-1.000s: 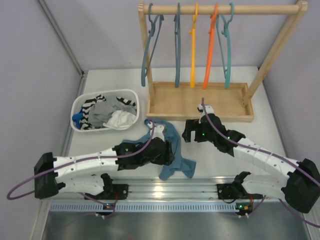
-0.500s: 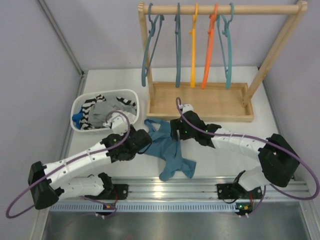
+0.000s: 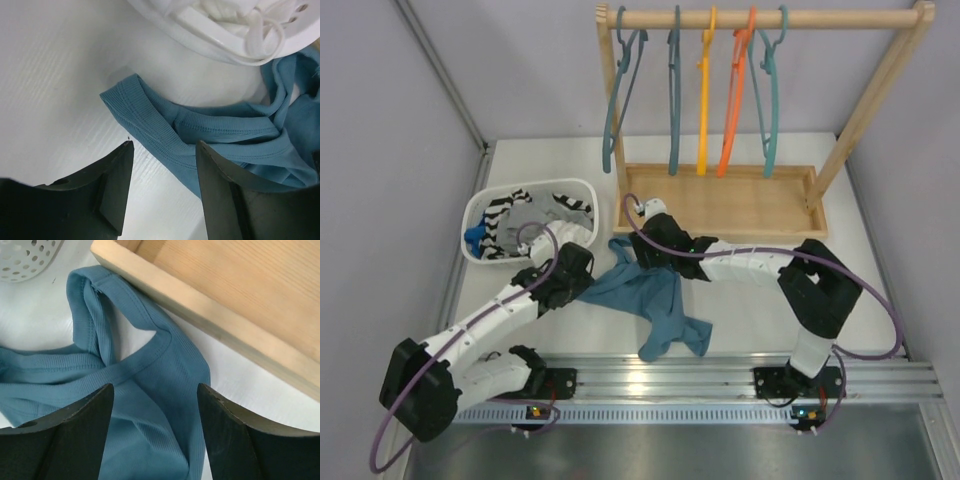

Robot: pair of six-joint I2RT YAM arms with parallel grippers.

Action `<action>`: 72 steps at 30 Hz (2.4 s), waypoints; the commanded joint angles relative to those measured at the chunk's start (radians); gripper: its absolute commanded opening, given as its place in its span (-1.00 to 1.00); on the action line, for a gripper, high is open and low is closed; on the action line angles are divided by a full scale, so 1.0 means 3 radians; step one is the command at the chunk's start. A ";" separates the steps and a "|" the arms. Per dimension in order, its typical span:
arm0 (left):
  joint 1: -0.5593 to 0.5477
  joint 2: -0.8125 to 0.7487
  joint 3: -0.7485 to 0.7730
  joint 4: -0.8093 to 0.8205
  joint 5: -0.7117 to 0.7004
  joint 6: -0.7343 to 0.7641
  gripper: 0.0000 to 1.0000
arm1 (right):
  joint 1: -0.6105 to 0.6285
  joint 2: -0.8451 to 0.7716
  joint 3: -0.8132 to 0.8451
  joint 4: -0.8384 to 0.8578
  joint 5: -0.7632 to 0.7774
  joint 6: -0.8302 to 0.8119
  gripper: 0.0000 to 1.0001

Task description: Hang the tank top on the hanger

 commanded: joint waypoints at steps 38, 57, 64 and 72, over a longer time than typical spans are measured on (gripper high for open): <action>0.0221 0.0276 -0.0070 0.0587 0.0512 0.0737 -0.89 | 0.0250 0.0855 0.0978 0.0105 0.0698 -0.0246 -0.84; 0.0221 0.0311 -0.0366 0.0873 0.0609 0.0349 0.23 | 0.0368 0.0159 0.0380 0.0197 0.0821 -0.0036 -1.00; 0.0221 0.0501 -0.0300 0.0966 0.0589 0.0364 -0.47 | 0.0373 0.0107 0.0329 0.0156 0.0800 -0.0031 -1.00; 0.0226 0.0307 -0.0320 0.0710 0.0584 0.0400 -1.00 | 0.0373 0.0368 0.0630 0.0130 0.0591 -0.0164 -0.65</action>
